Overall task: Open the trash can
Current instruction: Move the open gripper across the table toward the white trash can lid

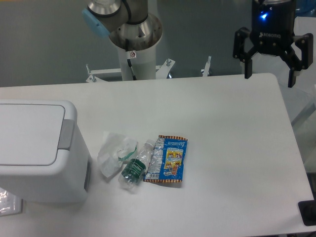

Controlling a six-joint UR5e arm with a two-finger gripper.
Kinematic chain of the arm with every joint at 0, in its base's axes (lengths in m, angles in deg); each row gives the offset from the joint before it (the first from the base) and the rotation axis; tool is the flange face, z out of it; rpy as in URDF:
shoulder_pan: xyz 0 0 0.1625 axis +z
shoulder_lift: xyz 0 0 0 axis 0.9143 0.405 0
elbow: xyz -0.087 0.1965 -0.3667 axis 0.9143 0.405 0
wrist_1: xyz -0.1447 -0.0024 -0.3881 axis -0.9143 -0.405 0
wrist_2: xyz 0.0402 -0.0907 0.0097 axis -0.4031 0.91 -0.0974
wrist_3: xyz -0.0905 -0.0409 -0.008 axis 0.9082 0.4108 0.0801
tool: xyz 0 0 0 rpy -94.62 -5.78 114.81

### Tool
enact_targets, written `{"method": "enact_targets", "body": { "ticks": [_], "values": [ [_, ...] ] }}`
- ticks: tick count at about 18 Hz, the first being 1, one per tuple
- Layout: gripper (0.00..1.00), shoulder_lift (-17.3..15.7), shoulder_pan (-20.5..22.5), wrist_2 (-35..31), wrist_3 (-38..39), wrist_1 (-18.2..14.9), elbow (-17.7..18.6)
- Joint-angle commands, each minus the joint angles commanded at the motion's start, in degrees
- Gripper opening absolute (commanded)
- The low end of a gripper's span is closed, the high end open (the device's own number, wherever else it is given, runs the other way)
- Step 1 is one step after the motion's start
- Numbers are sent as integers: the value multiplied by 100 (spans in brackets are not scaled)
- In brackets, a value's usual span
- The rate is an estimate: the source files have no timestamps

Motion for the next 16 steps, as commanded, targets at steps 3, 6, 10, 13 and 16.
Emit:
{"method": "enact_targets", "body": {
  "ticks": [3,6,10,13,16],
  "values": [
    [100,-18,-17,26,9,0,9],
    [100,-26,-175,18,236,0,9],
    [100,-26,-693,26,1518,0,18],
    [100,-26,-966,53,2414,9,9],
    [100,-9,-1273,254,3538,227,35]
  ]
}}
